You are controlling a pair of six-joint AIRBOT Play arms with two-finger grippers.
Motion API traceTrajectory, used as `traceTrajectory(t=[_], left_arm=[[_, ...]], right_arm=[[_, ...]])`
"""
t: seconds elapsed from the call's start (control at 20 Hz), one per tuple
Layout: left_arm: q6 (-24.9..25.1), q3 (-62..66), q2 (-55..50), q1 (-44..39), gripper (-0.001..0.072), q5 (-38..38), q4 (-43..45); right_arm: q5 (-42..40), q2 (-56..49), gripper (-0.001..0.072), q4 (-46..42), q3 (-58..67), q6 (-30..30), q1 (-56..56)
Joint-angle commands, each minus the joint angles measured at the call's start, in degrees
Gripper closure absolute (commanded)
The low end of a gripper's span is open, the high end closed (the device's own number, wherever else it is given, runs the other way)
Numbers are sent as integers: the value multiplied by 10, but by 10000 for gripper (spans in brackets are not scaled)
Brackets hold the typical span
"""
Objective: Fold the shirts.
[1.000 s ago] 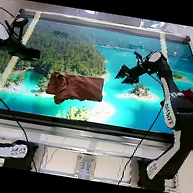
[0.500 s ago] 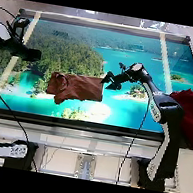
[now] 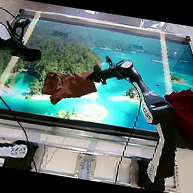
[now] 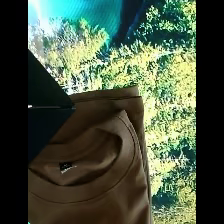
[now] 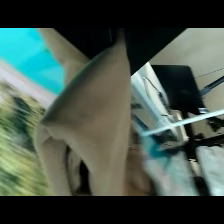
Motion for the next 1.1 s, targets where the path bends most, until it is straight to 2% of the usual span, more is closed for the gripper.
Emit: traceTrajectory(t=[0.0,0.1,0.2,0.4,0.55,0.7,0.8,0.85,0.95,1.05], left_arm=[[0,0,0,0,697,0,0],[0,0,0,0,697,0,-1],[0,0,0,0,697,0,-10],[0,0,0,0,697,0,-30],[0,0,0,-6,697,0,-30],[0,0,0,-13,697,0,-30],[0,0,0,-17,697,0,-30],[0,0,0,-21,697,0,-33],[0,0,0,-25,697,0,-43],[0,0,0,-31,696,0,-50]], right_arm=[[-47,28,695,72,99,-13,-38],[-111,79,695,70,81,-5,-92],[-132,125,696,65,55,-5,-160],[-117,194,695,47,53,-5,-308],[-92,252,696,-37,53,31,-414],[23,311,696,-156,53,66,-518],[133,356,696,-285,52,83,-572],[196,381,697,-359,45,80,-596],[283,433,697,-480,-3,36,-645],[302,481,696,-533,-84,7,-704]])
